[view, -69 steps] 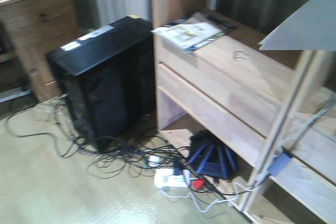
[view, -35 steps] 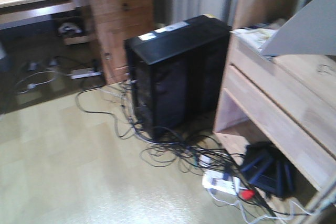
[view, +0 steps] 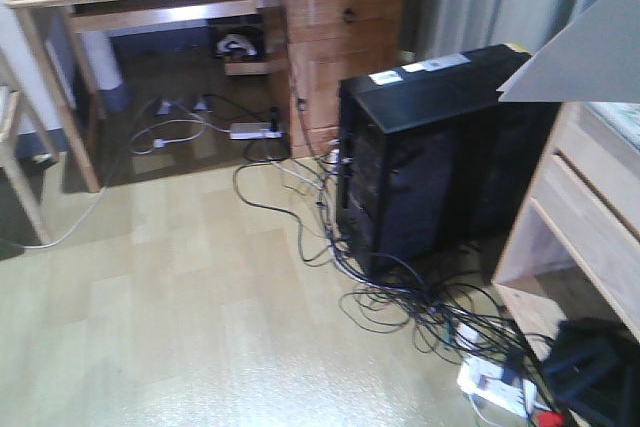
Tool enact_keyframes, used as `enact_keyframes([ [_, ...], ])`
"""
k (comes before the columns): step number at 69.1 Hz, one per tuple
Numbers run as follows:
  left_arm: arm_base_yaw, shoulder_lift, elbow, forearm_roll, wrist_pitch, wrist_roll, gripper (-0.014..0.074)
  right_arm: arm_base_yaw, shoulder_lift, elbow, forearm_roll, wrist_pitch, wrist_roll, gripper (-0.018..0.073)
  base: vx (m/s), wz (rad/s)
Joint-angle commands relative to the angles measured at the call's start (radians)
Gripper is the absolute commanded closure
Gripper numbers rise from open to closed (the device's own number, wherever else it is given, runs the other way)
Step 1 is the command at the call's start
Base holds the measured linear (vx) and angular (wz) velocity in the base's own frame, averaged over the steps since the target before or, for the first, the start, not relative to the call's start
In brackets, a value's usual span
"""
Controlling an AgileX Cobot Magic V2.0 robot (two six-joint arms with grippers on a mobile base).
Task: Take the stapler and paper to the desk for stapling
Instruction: 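Drive the base away from the shelf toward the wooden desk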
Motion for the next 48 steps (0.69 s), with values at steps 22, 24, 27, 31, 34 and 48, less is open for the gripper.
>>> enact_keyframes([
  [22, -0.008, 0.015, -0.026, -0.008, -0.126, 0.0, 0.0603, -0.005, 0.009, -0.024, -0.017, -0.038, -0.011, 0.0565, 0.1, 0.33],
  [24, -0.008, 0.015, -0.026, -0.008, -0.126, 0.0, 0.0603, -0.005, 0.009, -0.024, -0.017, -0.038, -0.011, 0.0565, 0.11, 0.3],
  [27, -0.008, 0.015, -0.026, -0.008, -0.126, 0.0, 0.0603, -0.005, 0.009, -0.024, -0.017, -0.038, -0.011, 0.0565, 0.11, 0.3],
  [31, -0.008, 0.015, -0.026, -0.008, -0.126, 0.0, 0.0603, -0.005, 0.009, -0.024, -0.017, -0.038, -0.011, 0.0565, 0.12, 0.29],
  [34, -0.008, 0.015, -0.026, -0.008, -0.126, 0.0, 0.0603, -0.005, 0.009, -0.024, -0.017, -0.038, -0.011, 0.0565, 0.12, 0.28],
  [48, -0.008, 0.015, -0.026, -0.008, -0.126, 0.0, 0.0603, -0.005, 0.009, -0.024, -0.017, -0.038, -0.011, 0.0565, 0.13, 0.24],
])
